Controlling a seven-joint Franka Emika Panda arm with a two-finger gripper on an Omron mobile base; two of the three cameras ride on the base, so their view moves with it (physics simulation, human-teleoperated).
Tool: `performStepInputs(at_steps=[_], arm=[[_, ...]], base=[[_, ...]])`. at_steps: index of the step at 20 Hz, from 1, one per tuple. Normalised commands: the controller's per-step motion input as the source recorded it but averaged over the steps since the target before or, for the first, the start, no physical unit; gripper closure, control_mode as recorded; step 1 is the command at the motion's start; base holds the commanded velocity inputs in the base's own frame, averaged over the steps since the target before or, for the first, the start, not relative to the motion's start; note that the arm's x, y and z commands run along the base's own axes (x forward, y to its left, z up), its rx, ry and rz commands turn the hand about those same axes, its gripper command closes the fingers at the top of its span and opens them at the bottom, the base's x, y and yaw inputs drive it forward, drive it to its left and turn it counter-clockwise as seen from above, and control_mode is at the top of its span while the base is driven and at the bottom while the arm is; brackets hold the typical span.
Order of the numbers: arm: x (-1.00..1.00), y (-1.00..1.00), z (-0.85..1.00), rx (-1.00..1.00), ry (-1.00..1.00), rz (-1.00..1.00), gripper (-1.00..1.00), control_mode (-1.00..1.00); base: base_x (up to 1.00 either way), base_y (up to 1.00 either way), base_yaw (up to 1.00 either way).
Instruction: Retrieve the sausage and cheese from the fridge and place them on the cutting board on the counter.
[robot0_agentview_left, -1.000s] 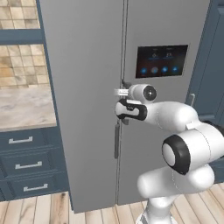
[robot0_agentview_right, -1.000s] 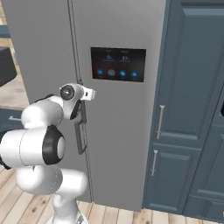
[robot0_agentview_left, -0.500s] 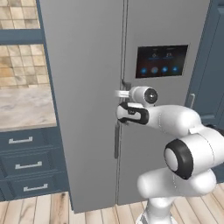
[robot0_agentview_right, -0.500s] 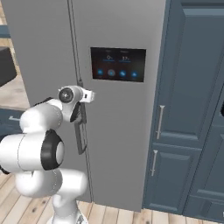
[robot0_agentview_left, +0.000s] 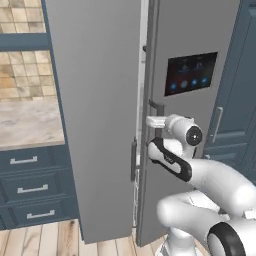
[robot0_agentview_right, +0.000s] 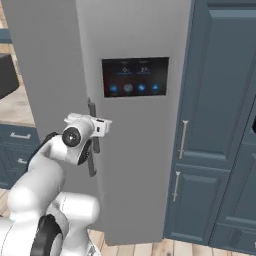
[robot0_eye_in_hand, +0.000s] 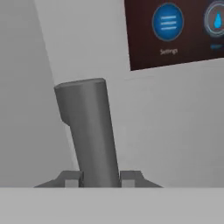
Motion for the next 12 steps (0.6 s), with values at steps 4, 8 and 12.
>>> performStepInputs(at_steps=[4, 8, 12], arm=[[-1.00, -1.00, 0.09, -0.10, 0.00, 0.00, 1.00, -1.00], [-1.00, -1.00, 0.00, -0.09, 0.00, 0.02, 1.00, -1.00], [-1.00, -1.00, 0.00, -0.07, 0.02, 0.03, 1.00, -1.00]], base=[[0.00, 0.00, 0.00], [0.00, 0.00, 0.00], [0.00, 0.00, 0.00]])
